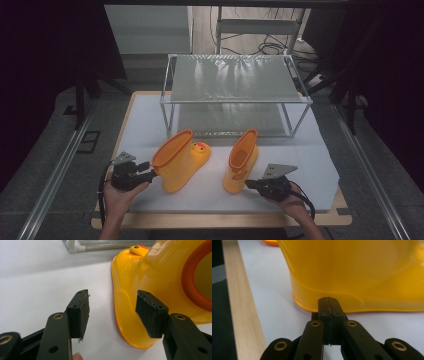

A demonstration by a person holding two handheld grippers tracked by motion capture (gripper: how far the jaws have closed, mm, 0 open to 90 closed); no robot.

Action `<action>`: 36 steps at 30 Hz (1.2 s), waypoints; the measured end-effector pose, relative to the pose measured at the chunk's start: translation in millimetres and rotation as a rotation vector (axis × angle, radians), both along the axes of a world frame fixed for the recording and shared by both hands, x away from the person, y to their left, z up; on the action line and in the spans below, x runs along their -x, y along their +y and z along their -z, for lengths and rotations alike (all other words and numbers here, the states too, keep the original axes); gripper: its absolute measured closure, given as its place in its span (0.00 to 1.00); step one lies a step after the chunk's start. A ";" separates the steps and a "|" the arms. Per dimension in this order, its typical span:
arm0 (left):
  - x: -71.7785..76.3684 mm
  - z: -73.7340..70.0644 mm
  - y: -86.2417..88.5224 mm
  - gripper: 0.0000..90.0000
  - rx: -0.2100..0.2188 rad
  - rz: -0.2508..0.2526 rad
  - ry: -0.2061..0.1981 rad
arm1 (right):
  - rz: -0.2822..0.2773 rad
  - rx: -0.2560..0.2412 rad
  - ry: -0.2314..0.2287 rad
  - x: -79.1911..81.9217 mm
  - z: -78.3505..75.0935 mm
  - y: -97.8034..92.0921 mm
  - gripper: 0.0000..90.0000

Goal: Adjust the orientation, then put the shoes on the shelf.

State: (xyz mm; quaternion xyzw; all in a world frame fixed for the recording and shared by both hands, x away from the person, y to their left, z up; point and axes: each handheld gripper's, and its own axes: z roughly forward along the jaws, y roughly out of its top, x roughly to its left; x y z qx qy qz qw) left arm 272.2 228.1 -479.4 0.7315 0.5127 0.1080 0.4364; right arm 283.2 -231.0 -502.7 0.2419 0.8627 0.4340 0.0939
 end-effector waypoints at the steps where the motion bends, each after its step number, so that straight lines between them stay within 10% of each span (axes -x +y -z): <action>1: 0.1 0.1 -0.5 0.50 0.000 0.003 0.001 | 0.006 -0.004 -0.008 0.8 -0.8 -2.9 1.00; 16: -0.6 0.7 -2.6 0.49 -0.004 0.010 0.006 | 0.366 -0.080 -0.005 -9.9 3.4 -89.7 0.62; 36: 3.7 -16.6 9.4 0.49 0.044 0.015 0.013 | 0.435 -0.114 0.000 -11.9 1.4 -95.9 0.52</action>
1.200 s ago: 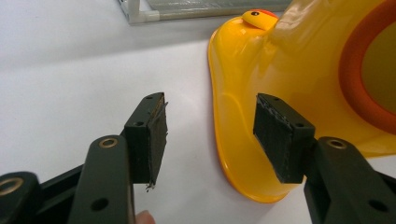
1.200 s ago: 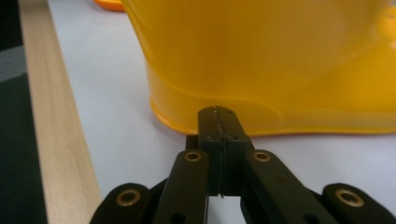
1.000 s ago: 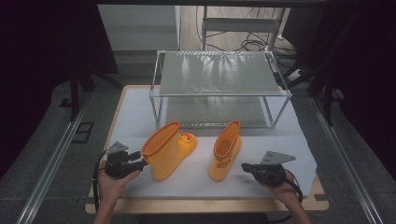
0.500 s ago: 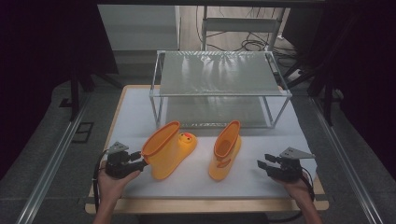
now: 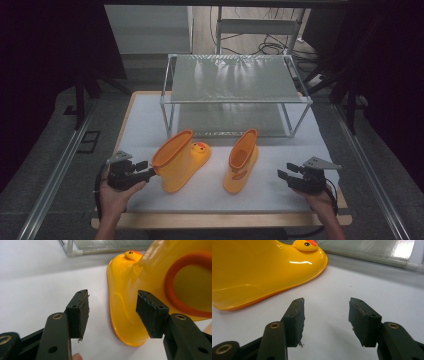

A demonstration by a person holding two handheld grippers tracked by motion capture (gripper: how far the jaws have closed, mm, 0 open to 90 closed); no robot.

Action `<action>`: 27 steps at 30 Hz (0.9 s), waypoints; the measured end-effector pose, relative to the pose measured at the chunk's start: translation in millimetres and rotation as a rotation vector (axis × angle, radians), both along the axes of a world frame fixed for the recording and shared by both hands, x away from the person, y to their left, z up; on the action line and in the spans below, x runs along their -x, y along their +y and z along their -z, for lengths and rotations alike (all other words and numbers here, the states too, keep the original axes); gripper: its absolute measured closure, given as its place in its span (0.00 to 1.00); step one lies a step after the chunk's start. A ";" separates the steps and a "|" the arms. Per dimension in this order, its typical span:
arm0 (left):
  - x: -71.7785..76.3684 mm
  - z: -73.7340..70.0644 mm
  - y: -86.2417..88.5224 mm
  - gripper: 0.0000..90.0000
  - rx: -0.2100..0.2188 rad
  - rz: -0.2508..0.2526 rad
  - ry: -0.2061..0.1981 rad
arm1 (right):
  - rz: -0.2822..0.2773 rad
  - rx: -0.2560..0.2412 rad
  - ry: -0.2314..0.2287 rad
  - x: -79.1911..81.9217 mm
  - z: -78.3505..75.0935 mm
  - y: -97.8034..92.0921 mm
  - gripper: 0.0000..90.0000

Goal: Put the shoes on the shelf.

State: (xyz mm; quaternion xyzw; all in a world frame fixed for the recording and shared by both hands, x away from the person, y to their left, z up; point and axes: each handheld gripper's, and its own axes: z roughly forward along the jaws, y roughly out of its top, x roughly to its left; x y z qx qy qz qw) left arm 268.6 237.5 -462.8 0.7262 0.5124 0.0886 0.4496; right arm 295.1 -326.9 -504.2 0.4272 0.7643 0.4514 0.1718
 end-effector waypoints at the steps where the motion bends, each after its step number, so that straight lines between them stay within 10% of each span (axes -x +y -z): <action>1: 0.2 -2.7 2.1 0.49 0.014 0.005 0.006 | 0.000 0.002 0.001 -0.3 0.2 0.1 0.52; 14: -11.6 -76.4 18.3 0.48 0.076 0.177 0.035 | 0.011 0.015 0.014 -1.9 1.3 2.8 0.52; 27: -24.8 -135.6 -20.6 0.48 0.026 0.308 0.001 | 0.006 0.020 0.025 -2.4 3.0 5.1 0.52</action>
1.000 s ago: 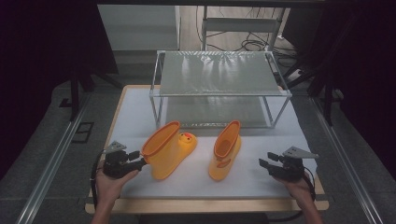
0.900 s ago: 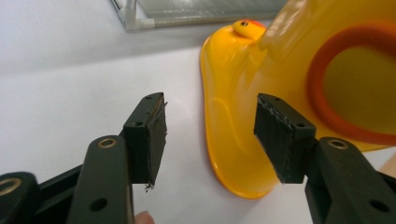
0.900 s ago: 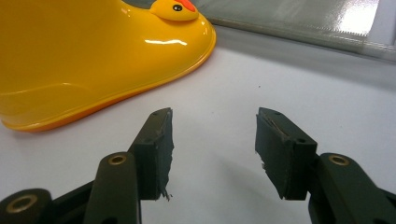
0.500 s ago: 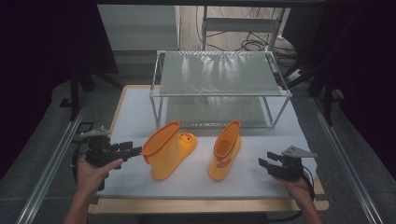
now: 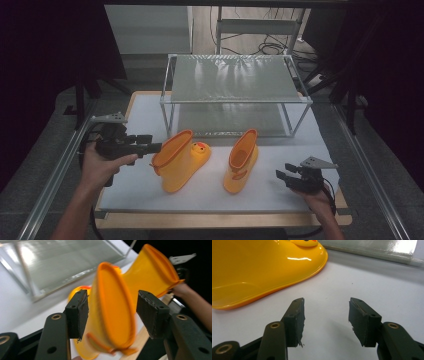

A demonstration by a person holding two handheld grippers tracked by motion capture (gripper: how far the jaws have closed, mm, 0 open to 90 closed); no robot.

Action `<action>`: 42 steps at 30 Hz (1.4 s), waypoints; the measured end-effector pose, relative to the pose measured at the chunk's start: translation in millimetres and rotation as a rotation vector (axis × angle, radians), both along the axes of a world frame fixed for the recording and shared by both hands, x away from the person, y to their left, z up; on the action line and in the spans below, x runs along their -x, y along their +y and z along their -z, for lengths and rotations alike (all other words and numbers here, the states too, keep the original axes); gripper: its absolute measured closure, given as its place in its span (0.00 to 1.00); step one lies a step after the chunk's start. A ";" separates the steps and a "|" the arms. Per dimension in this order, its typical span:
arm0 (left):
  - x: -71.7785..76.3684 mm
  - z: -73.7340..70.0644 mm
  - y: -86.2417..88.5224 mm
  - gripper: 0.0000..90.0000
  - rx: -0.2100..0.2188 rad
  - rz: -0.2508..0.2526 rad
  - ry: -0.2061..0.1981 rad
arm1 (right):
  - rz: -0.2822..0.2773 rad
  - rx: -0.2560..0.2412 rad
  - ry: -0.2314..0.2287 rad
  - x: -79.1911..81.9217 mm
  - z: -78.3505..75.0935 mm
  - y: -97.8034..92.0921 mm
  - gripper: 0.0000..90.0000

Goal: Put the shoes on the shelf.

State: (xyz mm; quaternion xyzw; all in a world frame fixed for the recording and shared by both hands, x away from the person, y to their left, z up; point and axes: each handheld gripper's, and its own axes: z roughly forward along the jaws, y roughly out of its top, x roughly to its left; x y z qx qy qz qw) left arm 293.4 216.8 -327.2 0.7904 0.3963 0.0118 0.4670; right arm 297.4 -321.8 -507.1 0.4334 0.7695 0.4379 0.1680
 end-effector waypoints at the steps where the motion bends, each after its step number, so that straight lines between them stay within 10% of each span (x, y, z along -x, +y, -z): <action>1: -1.7 -3.2 -4.8 0.48 0.001 0.007 0.004 | -0.002 0.002 -0.001 -0.1 0.2 0.4 0.52; 17: -25.3 -40.7 -89.6 0.49 -0.068 0.180 0.079 | 0.012 0.002 0.003 -1.0 0.8 0.7 0.52; 42: -48.8 -37.5 -172.4 0.50 -0.151 0.282 0.185 | 0.063 -0.005 0.000 -1.6 0.0 -5.0 0.53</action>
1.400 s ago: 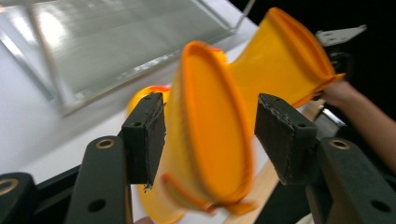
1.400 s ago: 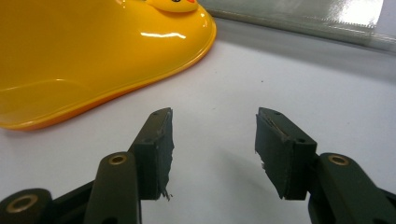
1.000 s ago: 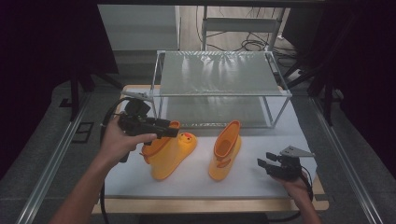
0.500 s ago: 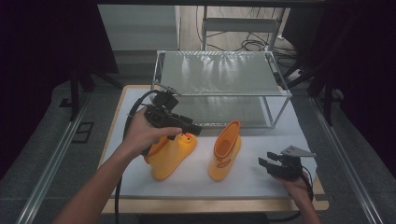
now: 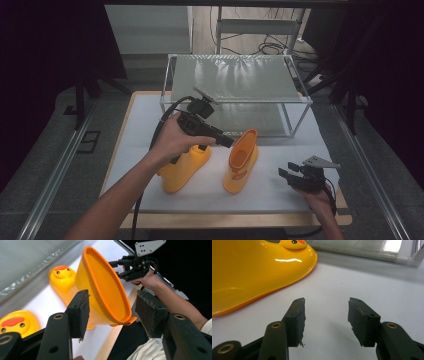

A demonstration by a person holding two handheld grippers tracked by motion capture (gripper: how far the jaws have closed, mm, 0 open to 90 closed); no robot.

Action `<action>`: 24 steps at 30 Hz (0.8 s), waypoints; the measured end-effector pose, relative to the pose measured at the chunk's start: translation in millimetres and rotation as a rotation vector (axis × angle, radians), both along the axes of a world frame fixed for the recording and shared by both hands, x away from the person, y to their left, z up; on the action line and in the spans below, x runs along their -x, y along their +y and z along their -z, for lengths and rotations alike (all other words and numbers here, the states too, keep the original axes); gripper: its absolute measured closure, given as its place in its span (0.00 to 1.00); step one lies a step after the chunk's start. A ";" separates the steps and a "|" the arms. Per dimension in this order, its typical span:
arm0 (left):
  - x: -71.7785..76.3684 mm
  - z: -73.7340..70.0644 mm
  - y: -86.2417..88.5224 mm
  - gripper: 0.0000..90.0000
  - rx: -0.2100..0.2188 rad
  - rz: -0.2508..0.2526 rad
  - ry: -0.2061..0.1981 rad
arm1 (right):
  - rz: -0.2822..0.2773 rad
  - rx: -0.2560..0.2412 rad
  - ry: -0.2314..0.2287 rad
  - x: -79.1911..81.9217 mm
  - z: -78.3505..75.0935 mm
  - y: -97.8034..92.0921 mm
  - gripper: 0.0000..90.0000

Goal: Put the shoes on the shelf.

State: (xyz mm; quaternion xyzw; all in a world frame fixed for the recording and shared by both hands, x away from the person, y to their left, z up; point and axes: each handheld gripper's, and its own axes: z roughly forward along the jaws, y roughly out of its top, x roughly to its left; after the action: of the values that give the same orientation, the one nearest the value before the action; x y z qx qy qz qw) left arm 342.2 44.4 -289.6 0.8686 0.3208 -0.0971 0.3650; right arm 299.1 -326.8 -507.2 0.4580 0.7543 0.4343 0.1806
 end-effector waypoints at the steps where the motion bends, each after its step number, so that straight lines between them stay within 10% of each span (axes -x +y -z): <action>1: -1.7 1.4 -3.3 0.50 -0.011 0.012 0.002 | 0.000 0.000 0.000 -0.1 0.1 0.0 0.53; 24: -26.9 40.8 -55.2 0.53 -0.132 -0.027 0.075 | 0.015 -0.006 0.007 -0.3 1.0 -3.7 0.53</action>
State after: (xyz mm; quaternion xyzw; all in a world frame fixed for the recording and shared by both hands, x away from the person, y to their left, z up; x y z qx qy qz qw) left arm 369.1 -10.8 -330.5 0.8821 0.3517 -0.1033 0.2960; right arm 299.4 -330.5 -508.1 0.4656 0.7502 0.4337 0.1798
